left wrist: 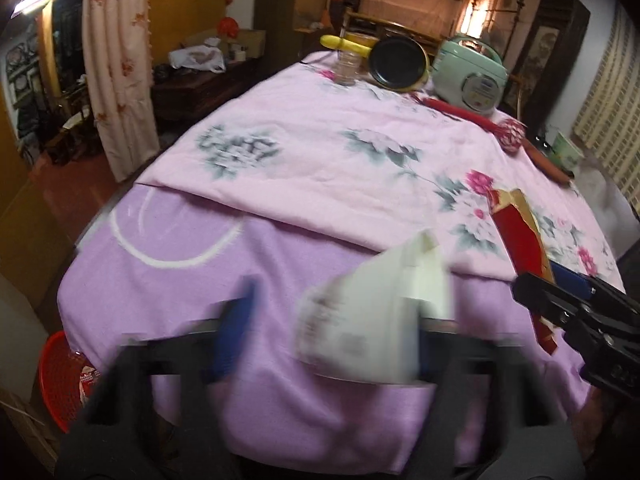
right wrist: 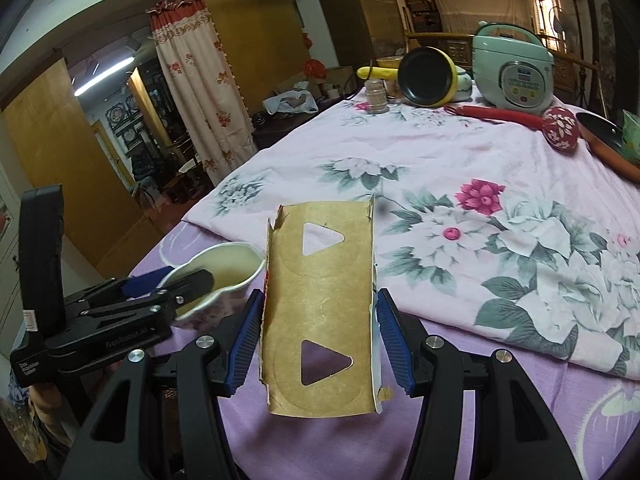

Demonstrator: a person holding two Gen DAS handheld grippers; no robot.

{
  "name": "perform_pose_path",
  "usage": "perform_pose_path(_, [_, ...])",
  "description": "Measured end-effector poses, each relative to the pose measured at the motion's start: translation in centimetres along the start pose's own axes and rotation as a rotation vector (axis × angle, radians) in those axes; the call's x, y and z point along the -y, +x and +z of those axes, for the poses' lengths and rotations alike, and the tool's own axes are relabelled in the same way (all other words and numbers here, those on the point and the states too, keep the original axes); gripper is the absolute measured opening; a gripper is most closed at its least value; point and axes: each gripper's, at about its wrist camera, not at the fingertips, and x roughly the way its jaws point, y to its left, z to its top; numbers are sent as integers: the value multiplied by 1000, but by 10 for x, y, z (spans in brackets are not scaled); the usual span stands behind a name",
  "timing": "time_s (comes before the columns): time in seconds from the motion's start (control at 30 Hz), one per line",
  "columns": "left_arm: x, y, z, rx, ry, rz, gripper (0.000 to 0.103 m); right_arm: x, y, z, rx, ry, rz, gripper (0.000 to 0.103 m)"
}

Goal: Collect trash
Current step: 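Lift the sleeve and paper cup with both tools and carry them over the basket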

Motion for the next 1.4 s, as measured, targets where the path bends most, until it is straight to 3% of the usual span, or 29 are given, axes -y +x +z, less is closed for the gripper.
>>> perform_pose_path(0.1, [8, -5, -2, 18, 25, 40, 16, 9, -1, -1, 1, 18, -1, 56])
perform_pose_path(0.13, [9, -9, -2, 28, 28, 49, 3, 11, -1, -2, 2, 22, 3, 56])
perform_pose_path(0.37, [0, -45, -1, 107, 2, 84, 3, 8, 0, -5, 0, 17, 28, 56])
perform_pose_path(0.57, [-34, -74, -11, 146, -81, 159, 3, -27, 1, -2, -7, -62, 75, 56])
perform_pose_path(0.7, [-78, -96, -27, 164, -174, 235, 3, -73, 8, -2, -26, -148, 148, 56])
perform_pose_path(0.9, [-153, -123, -62, 165, -329, 353, 3, -184, 36, -10, -99, -322, 315, 56])
perform_pose_path(1.07, [-217, -128, -99, 132, -465, 445, 3, -262, 65, -30, -184, -438, 399, 56])
perform_pose_path(1.2, [-263, -114, -126, 65, -557, 470, 3, -319, 98, -55, -279, -517, 445, 56])
perform_pose_path(1.4, [-329, -74, -169, -71, -695, 474, 3, -372, 153, -94, -418, -581, 482, 56])
